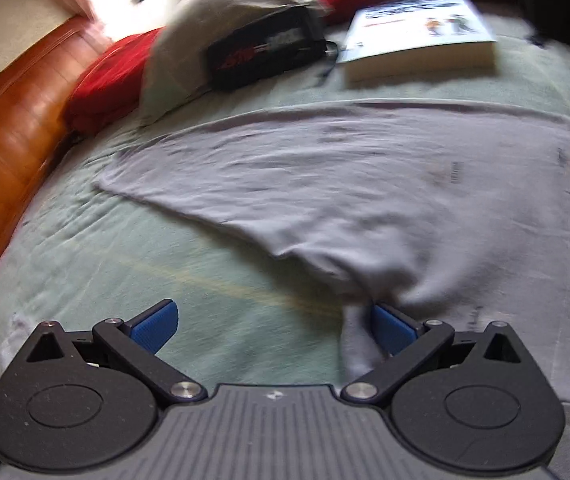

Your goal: Fold clothes

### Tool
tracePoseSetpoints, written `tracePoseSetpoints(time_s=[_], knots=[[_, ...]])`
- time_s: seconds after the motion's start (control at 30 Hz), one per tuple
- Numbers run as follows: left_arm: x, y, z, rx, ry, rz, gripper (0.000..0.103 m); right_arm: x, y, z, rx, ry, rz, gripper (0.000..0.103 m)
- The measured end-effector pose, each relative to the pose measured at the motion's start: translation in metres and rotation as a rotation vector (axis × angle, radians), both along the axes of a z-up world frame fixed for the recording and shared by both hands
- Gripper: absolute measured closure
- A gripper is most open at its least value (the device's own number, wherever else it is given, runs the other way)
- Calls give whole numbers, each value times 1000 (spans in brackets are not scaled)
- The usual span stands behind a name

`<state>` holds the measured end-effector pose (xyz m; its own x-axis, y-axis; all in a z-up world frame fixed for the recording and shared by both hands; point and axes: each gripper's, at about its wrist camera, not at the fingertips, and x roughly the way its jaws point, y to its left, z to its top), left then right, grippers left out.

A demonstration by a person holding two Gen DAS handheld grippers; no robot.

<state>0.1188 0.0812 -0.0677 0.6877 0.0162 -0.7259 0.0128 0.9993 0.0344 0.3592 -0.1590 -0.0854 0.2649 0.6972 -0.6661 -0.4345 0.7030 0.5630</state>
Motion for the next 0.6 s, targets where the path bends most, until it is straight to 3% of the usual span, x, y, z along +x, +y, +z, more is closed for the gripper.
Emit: tracePoseSetpoints(time_s=[0.03,0.07,0.13,0.2,0.3,0.37,0.4,0.53,0.6], knots=[[-3,2,0,-8,-6,3,5,-1,-4,5,77,36,49,0],[-5,3,0,-4,-12,9,5,-4,-8,13,68,-7,26,0],[-8,5,1,1,-27,36,5,-9,-16,30,14,-126,-48,0],[-8,5,2,-8,-28,44,5,-5,-20,32,-59,-186,-138,0],[-10,4,3,-6,-35,33,5,11,-23,13,-35,-145,-208,0],[-10,3,1,-2,-42,30,5,18,-17,-10,46,-27,-180,0],[-10,4,0,-13,-37,34,5,16,-16,-14,79,-12,-177,0],[-10,6,-2,-33,-30,40,5,1,-32,7,202,21,-91,0],[-9,2,2,-13,-38,43,5,-16,-41,29,127,-40,-92,0]])
